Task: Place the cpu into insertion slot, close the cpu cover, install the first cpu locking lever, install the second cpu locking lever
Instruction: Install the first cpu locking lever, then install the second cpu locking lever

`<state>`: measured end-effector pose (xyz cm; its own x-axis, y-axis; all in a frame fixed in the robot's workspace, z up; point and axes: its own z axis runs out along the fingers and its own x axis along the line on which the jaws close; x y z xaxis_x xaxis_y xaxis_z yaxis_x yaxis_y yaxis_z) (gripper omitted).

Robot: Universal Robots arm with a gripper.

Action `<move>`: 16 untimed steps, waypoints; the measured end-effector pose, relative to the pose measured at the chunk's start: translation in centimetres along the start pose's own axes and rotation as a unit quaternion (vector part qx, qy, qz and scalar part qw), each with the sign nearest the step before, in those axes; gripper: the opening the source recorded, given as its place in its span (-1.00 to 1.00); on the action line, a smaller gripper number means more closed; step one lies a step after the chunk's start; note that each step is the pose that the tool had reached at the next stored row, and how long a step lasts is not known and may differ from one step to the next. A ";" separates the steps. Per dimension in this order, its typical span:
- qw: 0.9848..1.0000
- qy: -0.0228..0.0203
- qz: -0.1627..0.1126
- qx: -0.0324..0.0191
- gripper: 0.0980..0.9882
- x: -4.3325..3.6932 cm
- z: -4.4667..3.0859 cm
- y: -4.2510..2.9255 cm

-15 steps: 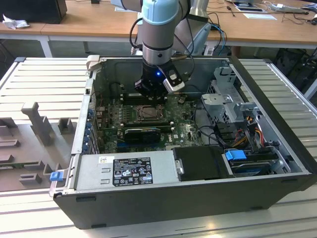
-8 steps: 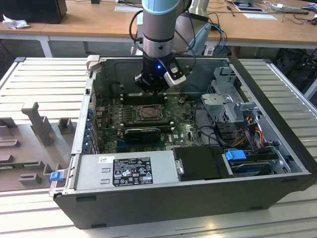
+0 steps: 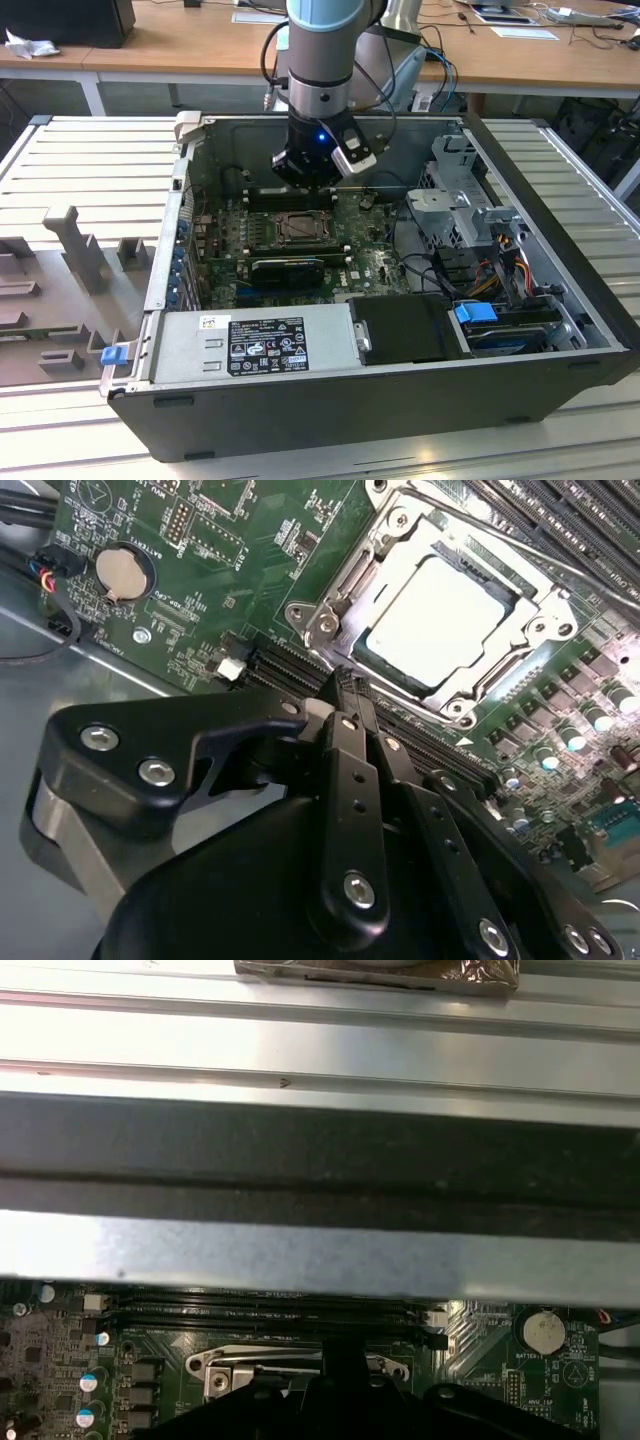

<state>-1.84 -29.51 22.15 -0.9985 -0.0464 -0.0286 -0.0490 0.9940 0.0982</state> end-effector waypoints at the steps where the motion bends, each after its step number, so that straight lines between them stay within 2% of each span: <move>1: 1.000 0.000 0.000 0.000 -0.98 0.00 0.00 -0.02; 7: 1.000 0.000 0.000 0.000 -0.98 0.01 -0.03 -0.26; 8: 1.000 0.000 0.000 0.000 -0.98 0.03 -0.08 -0.58; 10: 1.000 0.000 0.000 0.000 -0.98 0.02 -0.42 -0.55; 14: 1.000 0.000 0.000 0.000 -0.98 -0.03 -1.90 -0.41; 16: 1.000 0.000 0.000 0.000 -0.98 -0.03 -2.10 -0.53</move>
<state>-1.83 -30.24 24.20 -0.9985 -0.0467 -0.0287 -0.0493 0.9939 0.0984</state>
